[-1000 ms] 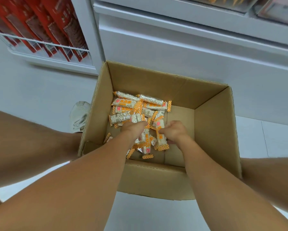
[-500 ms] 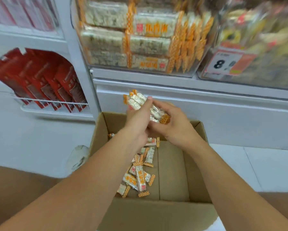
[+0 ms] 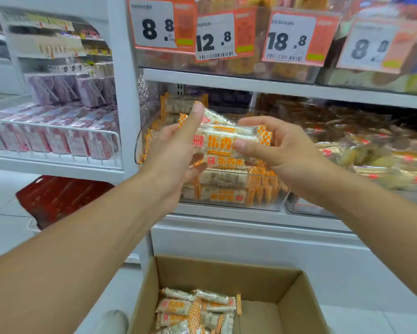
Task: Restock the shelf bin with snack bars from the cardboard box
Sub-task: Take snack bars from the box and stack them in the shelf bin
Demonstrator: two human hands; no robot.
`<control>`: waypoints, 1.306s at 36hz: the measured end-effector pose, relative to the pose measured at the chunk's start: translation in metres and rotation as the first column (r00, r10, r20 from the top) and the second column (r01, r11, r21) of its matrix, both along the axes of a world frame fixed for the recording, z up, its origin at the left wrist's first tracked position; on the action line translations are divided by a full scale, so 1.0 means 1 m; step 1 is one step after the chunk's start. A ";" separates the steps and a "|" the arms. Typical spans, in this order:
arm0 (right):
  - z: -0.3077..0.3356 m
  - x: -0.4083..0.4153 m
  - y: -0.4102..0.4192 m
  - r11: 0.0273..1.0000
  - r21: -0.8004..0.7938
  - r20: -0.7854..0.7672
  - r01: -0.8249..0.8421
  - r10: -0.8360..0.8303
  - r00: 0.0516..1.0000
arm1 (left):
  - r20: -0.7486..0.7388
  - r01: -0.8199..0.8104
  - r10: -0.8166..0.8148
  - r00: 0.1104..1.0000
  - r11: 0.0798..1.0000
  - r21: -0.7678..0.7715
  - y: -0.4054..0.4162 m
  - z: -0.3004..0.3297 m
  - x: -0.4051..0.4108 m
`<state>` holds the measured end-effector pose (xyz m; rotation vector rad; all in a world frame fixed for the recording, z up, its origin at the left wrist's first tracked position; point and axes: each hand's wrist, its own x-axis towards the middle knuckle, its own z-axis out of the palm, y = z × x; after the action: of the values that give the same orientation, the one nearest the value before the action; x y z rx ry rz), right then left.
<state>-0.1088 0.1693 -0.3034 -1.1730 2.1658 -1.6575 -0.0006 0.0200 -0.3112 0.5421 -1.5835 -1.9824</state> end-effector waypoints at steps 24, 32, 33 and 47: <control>-0.001 -0.148 -0.187 0.885 0.435 -0.500 0.165 0.085 0.862 | 0.281 0.368 0.508 0.814 -0.078 -0.927 -0.100 -0.053 -0.046; -0.010 -0.144 -0.181 0.894 0.441 -0.449 0.080 0.142 0.882 | 0.296 0.375 0.488 0.821 -0.070 -0.924 -0.101 -0.053 -0.043; -0.009 -0.143 -0.182 0.882 0.463 -0.467 0.086 0.161 0.869 | 0.294 0.373 0.488 0.822 -0.069 -0.925 -0.101 -0.053 -0.043; -0.005 -0.132 -0.198 0.804 0.561 -0.555 0.198 0.188 0.810 | 0.275 0.351 0.482 0.832 -0.072 -0.934 -0.104 -0.057 -0.042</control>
<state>-0.2405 -0.0284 -0.3085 -1.5825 2.7283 -0.4820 -0.0429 -0.0835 -0.3679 0.4732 -2.7246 0.1292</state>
